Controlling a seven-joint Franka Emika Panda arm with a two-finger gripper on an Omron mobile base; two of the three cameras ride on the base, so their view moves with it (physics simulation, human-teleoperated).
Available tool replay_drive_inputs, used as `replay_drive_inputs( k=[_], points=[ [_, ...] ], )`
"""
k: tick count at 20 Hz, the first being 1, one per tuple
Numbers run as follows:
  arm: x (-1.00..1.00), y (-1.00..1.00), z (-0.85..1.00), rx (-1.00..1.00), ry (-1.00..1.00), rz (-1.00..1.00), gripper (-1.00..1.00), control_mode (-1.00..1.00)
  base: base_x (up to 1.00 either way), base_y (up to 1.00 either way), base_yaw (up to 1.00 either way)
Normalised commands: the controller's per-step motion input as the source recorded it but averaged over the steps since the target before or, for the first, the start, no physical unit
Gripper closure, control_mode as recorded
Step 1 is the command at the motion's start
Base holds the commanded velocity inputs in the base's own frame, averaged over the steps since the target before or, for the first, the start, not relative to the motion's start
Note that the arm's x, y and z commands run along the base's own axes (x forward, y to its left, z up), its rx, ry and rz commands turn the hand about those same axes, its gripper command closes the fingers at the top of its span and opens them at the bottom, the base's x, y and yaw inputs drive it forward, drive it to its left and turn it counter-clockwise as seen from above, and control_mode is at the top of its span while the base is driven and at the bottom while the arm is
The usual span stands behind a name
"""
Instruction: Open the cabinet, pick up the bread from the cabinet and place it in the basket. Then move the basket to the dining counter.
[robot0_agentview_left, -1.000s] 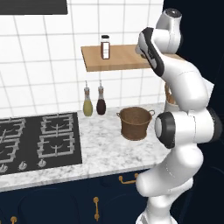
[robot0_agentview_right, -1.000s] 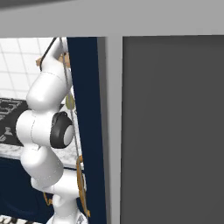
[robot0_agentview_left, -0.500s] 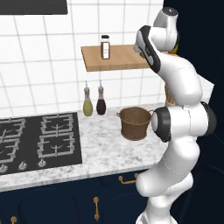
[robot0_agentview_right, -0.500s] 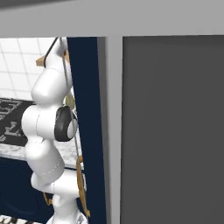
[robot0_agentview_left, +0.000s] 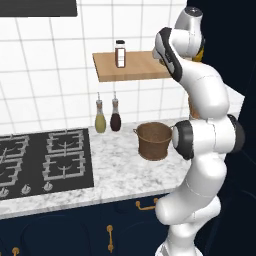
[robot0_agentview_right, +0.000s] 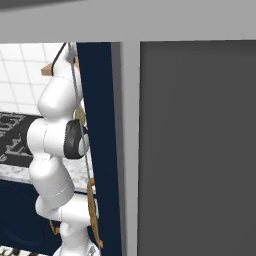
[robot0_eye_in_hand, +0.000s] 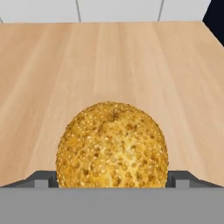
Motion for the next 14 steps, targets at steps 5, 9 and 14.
replay_drive_inputs(
  k=[5,9,14],
  points=[
    [-0.50,0.00,0.00,0.00,-0.01,0.00,1.00,-1.00,0.00,0.00,0.00],
    [-0.82,0.00,0.04,0.00,-0.02,0.00,1.00,-1.00,0.00,0.00,0.00],
    [-0.98,0.02,0.05,0.00,-0.01,0.00,1.00,-1.00,0.00,0.00,0.00]
  ],
)
